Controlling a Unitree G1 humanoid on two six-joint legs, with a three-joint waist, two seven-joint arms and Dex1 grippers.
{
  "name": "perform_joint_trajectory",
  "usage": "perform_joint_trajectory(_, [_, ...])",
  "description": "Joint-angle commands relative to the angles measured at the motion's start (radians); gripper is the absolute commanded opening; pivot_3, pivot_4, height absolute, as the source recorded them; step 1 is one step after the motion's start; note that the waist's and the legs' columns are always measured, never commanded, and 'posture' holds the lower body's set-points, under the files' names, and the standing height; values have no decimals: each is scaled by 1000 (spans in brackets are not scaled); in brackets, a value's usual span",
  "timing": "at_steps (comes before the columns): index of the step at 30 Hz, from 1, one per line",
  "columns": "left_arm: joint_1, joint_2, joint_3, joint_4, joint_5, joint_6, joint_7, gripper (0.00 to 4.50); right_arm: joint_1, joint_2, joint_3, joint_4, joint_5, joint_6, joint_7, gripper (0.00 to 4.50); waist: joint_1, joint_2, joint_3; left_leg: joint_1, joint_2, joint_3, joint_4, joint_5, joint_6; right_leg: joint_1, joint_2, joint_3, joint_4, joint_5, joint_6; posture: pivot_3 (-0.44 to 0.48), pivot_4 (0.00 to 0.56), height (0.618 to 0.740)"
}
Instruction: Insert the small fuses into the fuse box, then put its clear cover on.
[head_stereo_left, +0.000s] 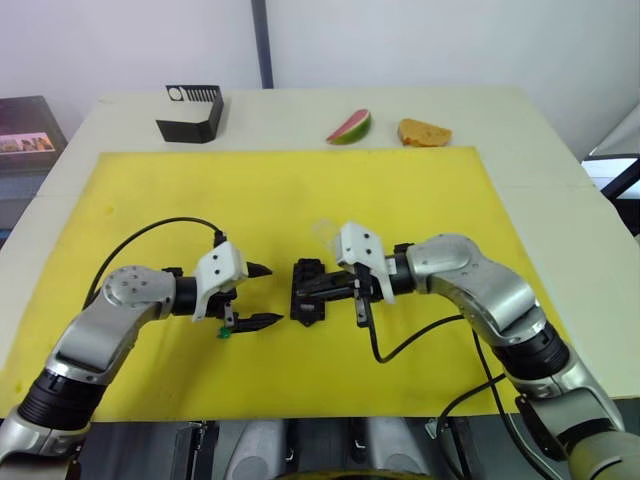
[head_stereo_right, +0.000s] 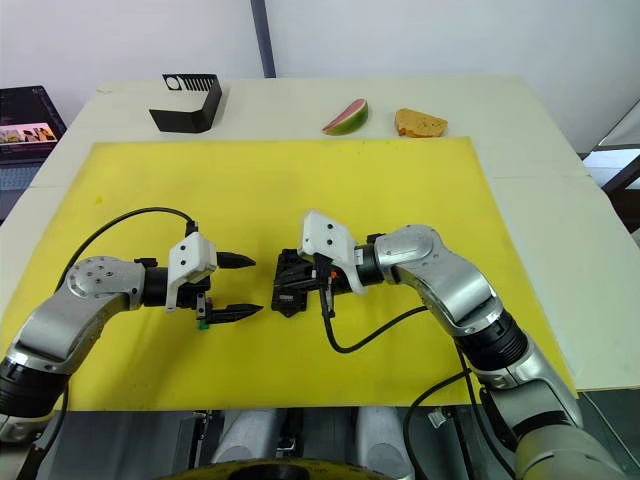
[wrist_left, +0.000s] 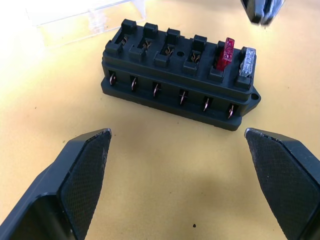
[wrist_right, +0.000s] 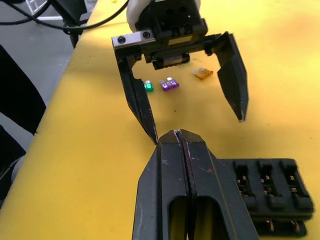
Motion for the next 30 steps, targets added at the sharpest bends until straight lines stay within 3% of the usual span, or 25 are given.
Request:
perform_joint_trajectory(1, [-8, 13, 29, -12, -6, 4, -4, 4500, 3, 3, 5, -9, -7, -6, 1, 19, 0, 0, 0, 0, 0, 0, 0, 0, 0, 0, 0, 0, 0, 0, 0, 0, 150, 740])
perform_joint_trajectory(16, [11, 12, 32, -39, -5, 13, 7, 4500, 30, -12, 33, 29, -66, -61, 12, 19, 0, 0, 0, 0, 0, 0, 0, 0, -1, 0, 0, 0, 0, 0, 0, 0, 150, 740])
perform_joint_trajectory(30, [17, 13, 33, -44, -5, 12, 8, 4500, -12, 3, -17, 31, 1, -7, 23, 19, 0, 0, 0, 0, 0, 0, 0, 0, -1, 0, 0, 0, 0, 0, 0, 0, 150, 740])
